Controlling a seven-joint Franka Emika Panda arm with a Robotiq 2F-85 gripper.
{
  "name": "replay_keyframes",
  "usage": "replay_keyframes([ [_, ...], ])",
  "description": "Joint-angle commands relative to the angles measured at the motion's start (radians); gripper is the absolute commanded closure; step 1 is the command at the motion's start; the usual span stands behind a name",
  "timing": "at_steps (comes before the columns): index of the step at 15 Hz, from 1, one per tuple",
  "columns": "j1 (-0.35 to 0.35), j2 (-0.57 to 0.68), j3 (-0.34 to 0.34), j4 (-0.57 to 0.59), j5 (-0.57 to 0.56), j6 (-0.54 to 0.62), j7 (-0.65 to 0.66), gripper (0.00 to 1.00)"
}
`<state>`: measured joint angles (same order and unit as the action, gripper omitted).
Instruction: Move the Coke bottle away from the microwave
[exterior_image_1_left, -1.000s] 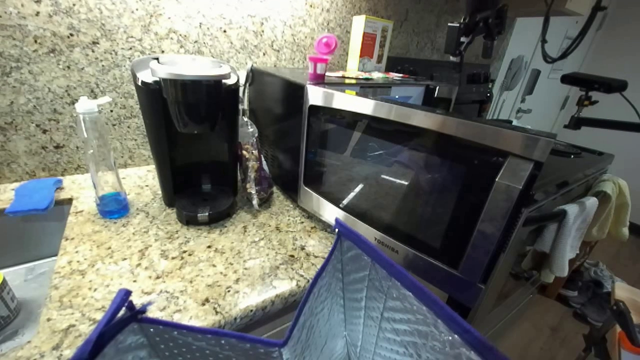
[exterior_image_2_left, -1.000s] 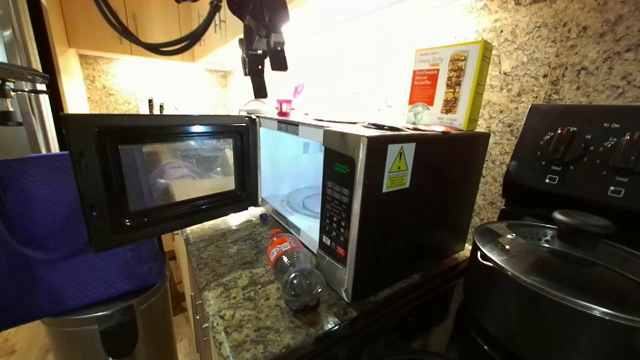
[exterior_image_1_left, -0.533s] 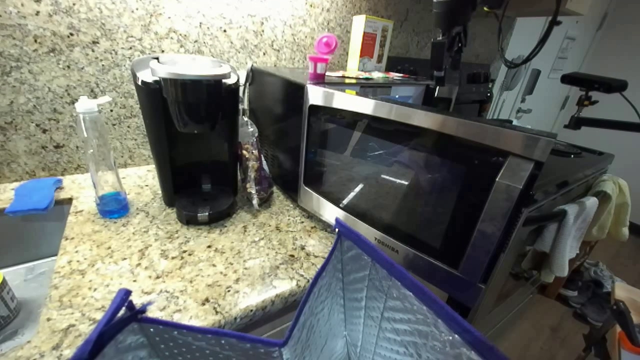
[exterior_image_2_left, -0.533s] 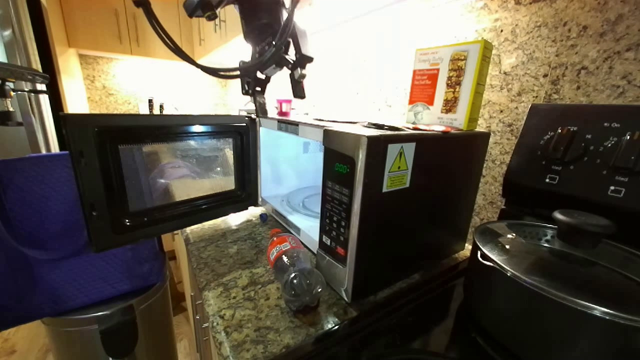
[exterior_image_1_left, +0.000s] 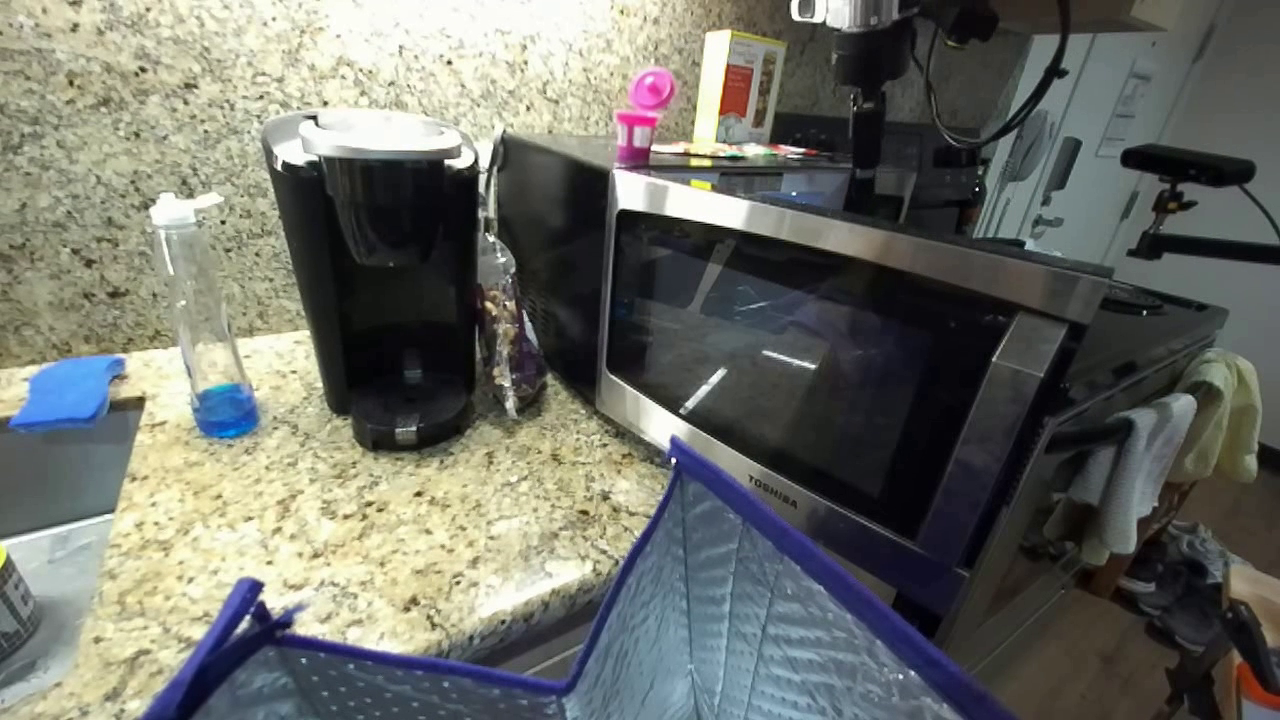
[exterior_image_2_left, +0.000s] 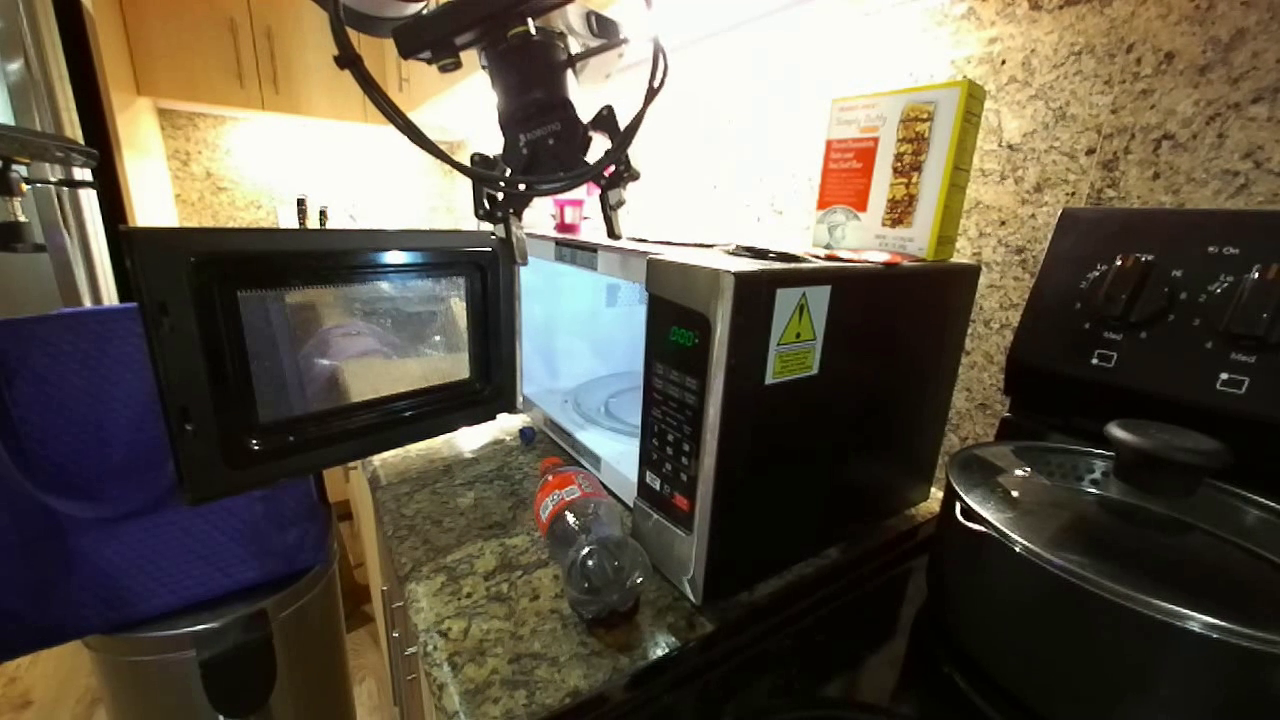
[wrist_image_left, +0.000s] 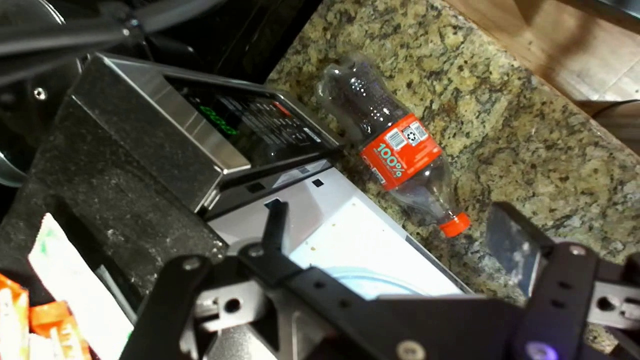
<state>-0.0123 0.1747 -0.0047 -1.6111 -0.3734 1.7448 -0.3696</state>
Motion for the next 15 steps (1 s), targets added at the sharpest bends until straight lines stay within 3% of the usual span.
replay_keyframes([
  [1,-0.001,0.001,0.0,0.003,0.0,-0.003,-0.01,0.0],
  [3,-0.016,-0.009,0.006,-0.005,0.009,0.024,-0.172,0.0],
  [9,-0.047,0.035,0.014,-0.098,0.127,0.16,-0.458,0.0],
  [13,-0.043,0.008,0.017,-0.188,0.193,0.194,-0.531,0.0],
  [15,-0.033,-0.018,0.007,-0.228,0.182,0.235,-0.454,0.0],
])
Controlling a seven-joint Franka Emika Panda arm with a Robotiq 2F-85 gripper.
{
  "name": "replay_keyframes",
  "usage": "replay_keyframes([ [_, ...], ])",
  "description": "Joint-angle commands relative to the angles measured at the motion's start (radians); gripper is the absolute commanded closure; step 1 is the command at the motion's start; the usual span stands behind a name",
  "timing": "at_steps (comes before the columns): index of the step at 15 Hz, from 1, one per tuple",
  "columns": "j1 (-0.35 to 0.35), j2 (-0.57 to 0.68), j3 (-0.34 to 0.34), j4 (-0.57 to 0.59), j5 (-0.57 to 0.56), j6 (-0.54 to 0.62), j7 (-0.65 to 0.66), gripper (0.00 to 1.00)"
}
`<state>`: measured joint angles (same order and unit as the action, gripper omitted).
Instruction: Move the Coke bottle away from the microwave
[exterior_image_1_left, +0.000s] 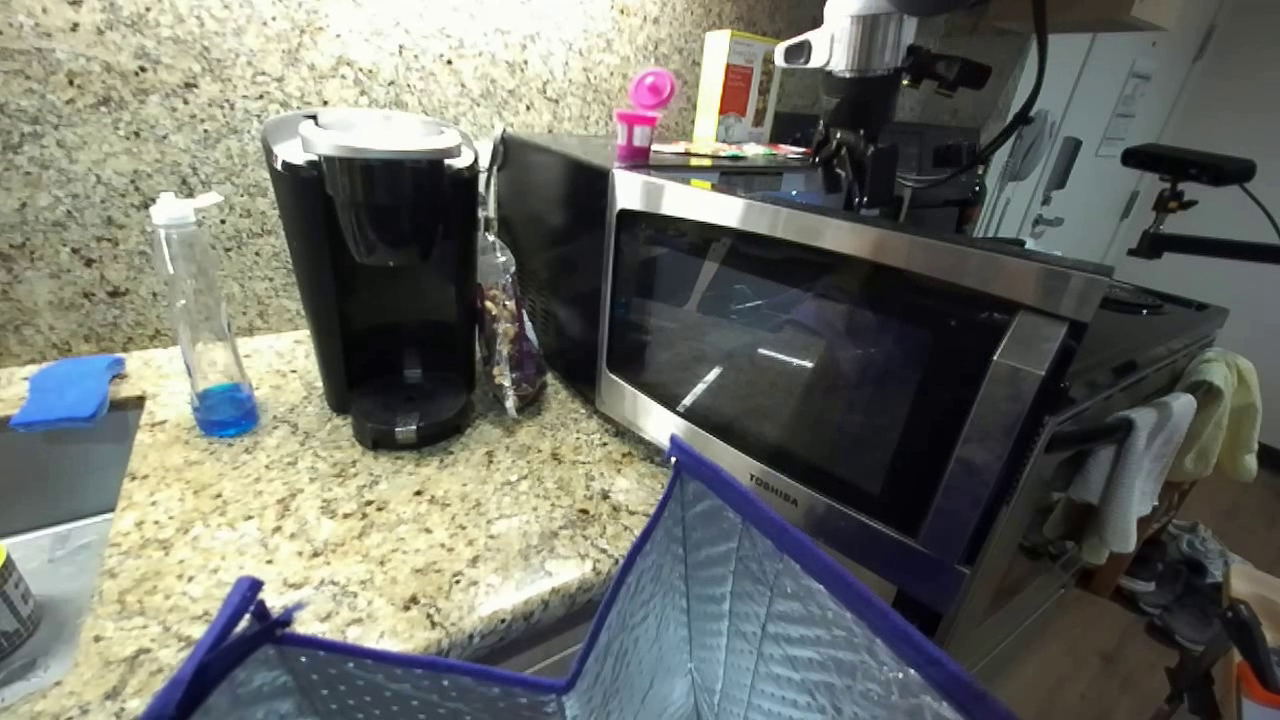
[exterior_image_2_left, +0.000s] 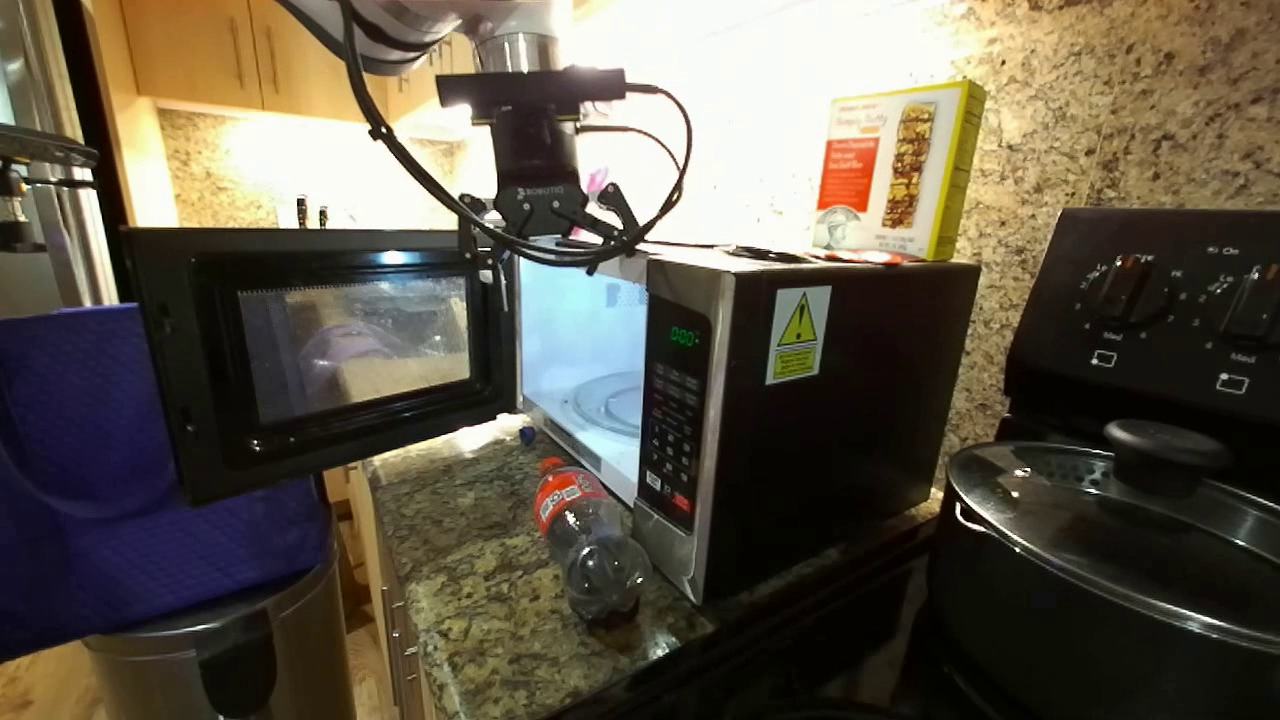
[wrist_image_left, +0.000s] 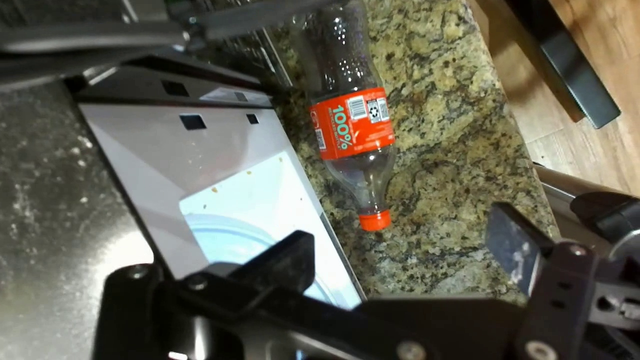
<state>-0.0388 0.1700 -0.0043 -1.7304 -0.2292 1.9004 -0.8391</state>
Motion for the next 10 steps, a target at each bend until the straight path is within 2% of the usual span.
replay_keyframes([
  [1,-0.002,-0.034,0.004,-0.133,0.031,0.101,0.058,0.0],
  [6,0.019,-0.195,-0.003,-0.336,-0.028,0.263,0.401,0.0],
  [10,0.039,-0.326,0.015,-0.512,-0.14,0.329,0.661,0.0],
])
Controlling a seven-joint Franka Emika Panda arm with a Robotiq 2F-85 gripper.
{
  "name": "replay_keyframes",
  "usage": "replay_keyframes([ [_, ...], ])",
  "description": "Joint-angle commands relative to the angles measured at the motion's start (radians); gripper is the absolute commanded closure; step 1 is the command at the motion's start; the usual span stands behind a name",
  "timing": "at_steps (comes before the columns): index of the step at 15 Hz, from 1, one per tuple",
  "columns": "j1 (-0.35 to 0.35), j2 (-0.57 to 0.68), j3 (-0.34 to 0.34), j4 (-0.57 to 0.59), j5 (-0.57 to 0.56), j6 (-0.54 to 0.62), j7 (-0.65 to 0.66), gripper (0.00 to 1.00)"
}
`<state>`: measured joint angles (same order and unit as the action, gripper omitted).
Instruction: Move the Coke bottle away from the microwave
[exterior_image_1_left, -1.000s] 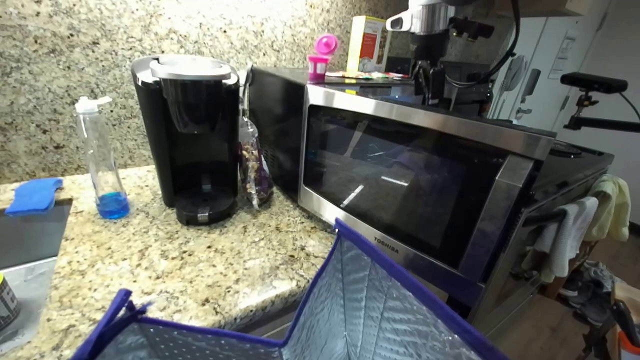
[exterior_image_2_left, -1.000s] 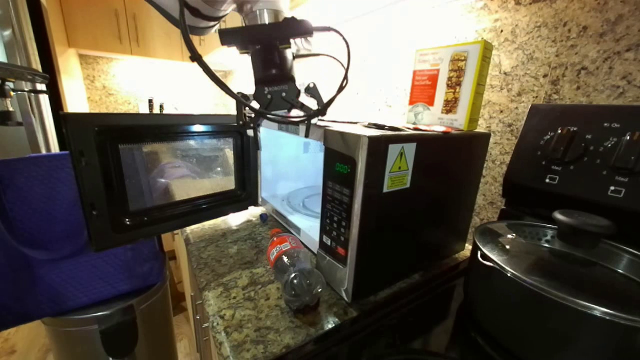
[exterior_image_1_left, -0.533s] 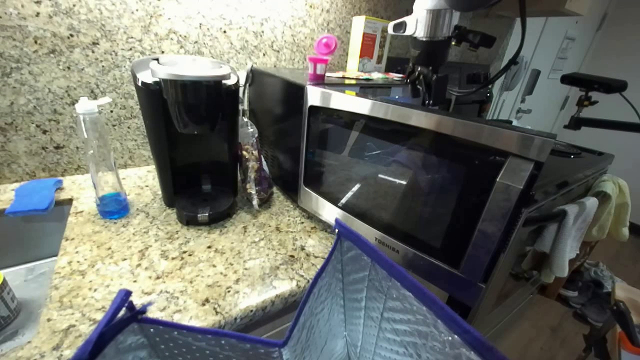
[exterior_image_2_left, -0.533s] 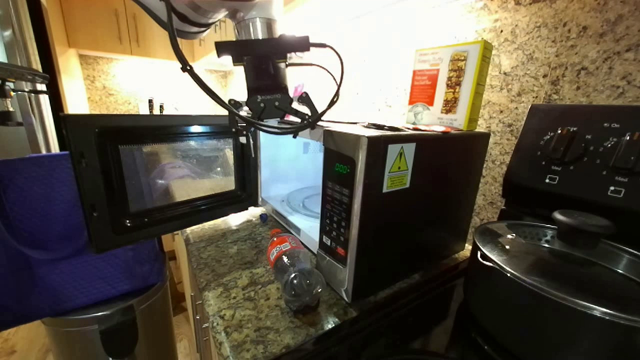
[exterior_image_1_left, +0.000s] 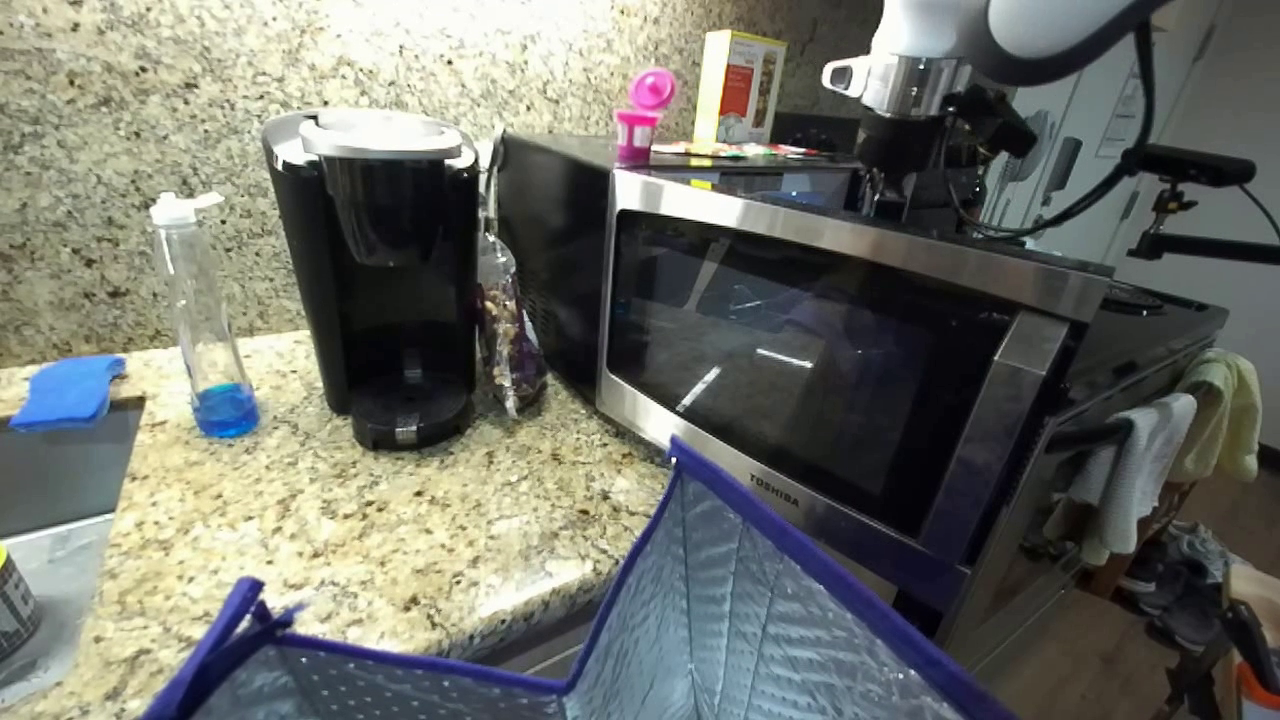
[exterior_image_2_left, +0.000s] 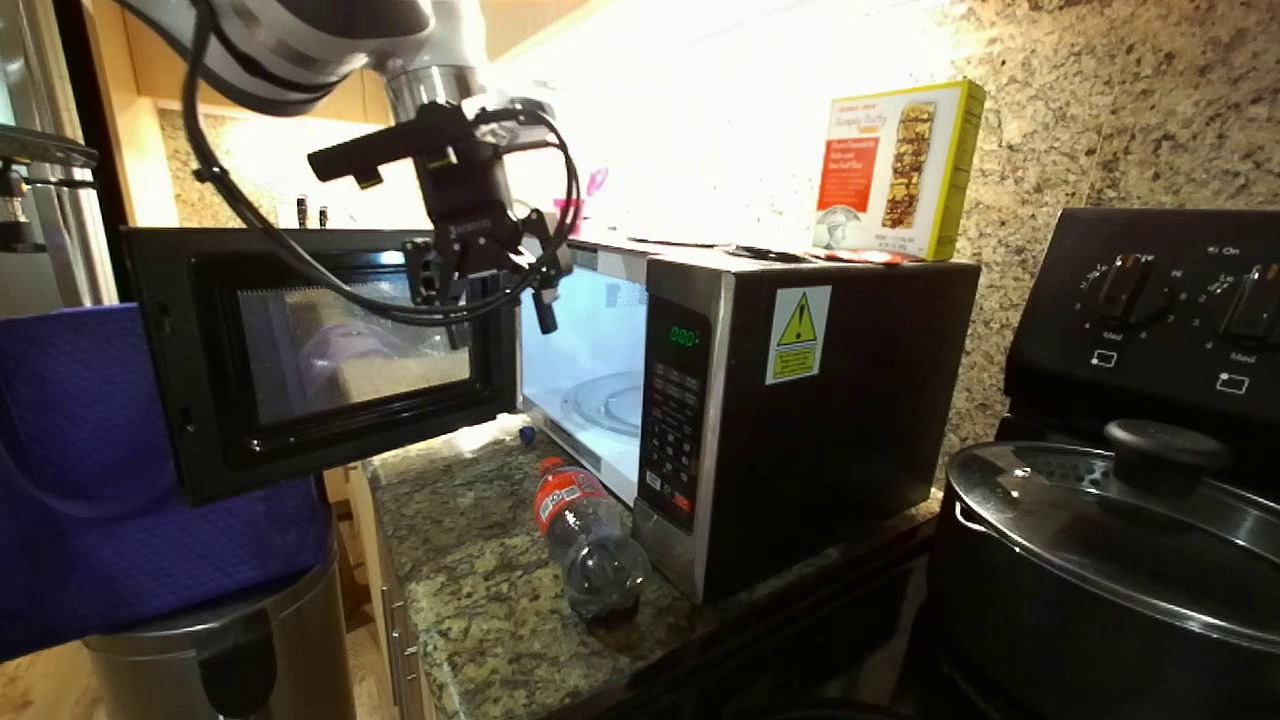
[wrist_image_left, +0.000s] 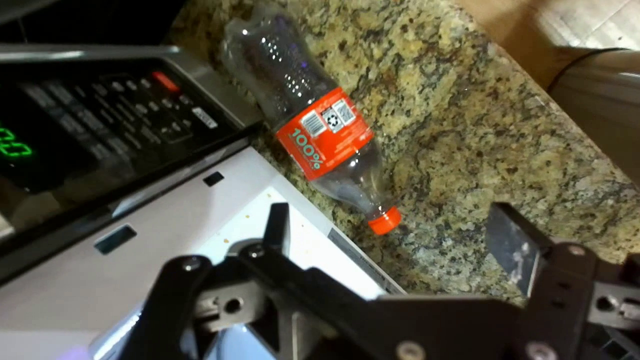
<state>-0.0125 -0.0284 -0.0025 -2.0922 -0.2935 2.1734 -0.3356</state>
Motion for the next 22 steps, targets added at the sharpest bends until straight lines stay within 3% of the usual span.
replay_keyframes([
  [1,0.016,-0.145,0.019,-0.177,-0.099,0.056,0.18,0.0],
  [2,0.017,-0.156,0.026,-0.193,-0.126,0.062,0.195,0.0],
  [6,0.035,-0.076,0.032,-0.151,-0.191,0.061,0.032,0.0],
  [12,0.042,0.13,0.029,0.001,-0.145,0.165,-0.273,0.0],
  [13,0.043,0.057,0.033,-0.058,-0.161,0.128,-0.172,0.0],
  [16,0.041,0.131,0.034,-0.008,-0.161,0.151,-0.225,0.0],
  [22,0.052,0.184,0.039,0.001,-0.176,0.214,-0.086,0.0],
])
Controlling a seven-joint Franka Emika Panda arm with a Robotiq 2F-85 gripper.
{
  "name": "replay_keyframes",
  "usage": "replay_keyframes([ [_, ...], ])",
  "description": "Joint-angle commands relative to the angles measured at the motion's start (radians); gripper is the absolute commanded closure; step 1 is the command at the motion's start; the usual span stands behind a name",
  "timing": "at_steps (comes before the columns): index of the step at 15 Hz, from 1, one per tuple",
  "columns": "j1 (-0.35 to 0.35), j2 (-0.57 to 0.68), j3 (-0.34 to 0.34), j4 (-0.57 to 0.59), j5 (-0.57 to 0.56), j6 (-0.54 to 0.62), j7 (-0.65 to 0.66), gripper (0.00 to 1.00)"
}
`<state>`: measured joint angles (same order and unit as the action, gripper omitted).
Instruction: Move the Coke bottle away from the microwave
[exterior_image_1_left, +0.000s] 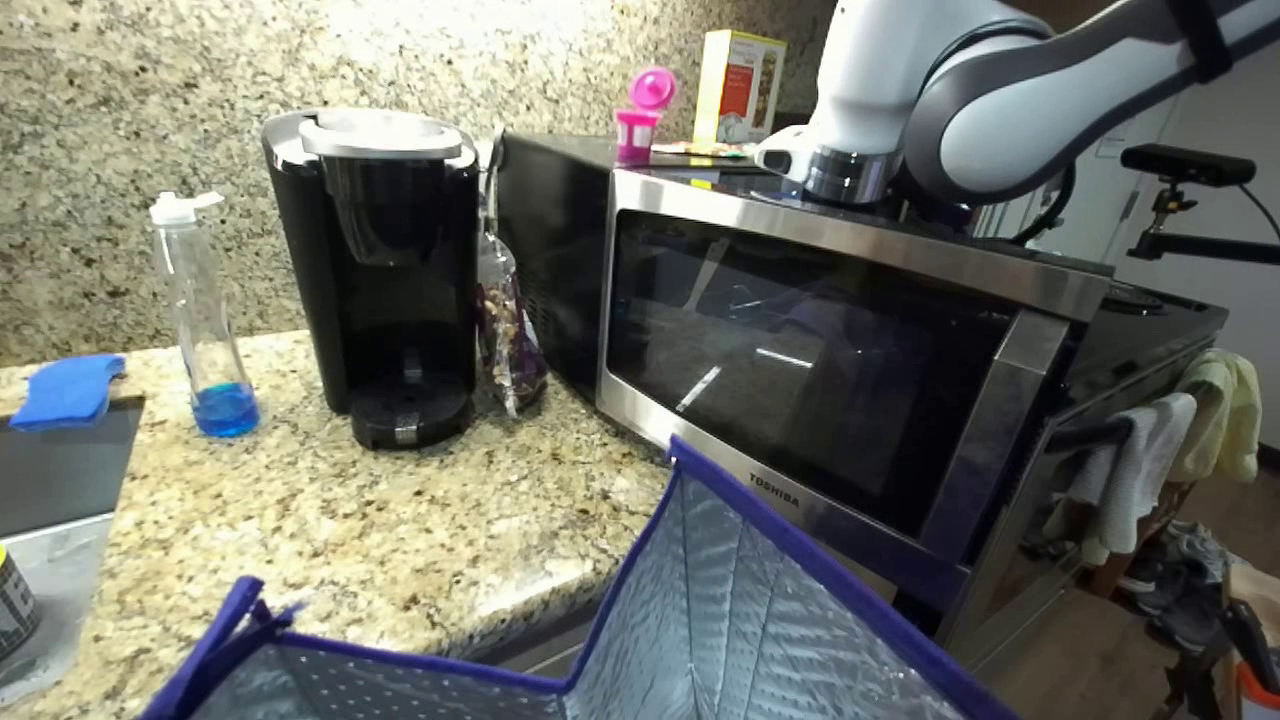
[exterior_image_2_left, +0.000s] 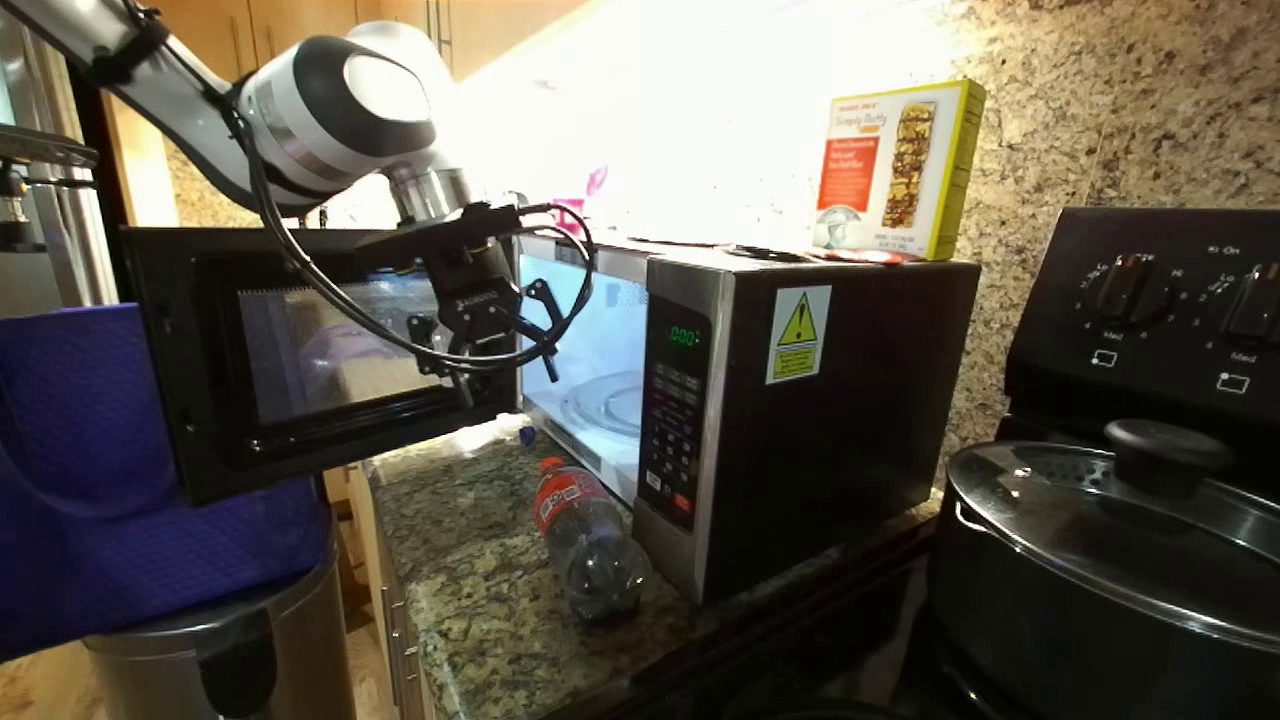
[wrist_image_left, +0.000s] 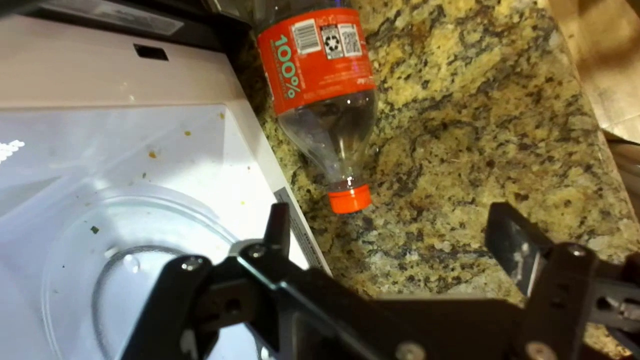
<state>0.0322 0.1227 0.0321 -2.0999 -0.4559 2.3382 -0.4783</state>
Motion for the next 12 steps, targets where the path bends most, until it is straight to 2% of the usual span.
replay_keyframes([
  [1,0.009,0.042,0.005,0.01,-0.012,0.051,0.073,0.0],
  [6,0.016,0.09,0.006,0.005,0.006,0.035,0.105,0.0],
  [9,0.021,0.127,-0.008,0.016,-0.049,0.039,0.13,0.0],
  [12,0.018,0.165,-0.019,0.033,-0.098,0.062,0.098,0.0],
])
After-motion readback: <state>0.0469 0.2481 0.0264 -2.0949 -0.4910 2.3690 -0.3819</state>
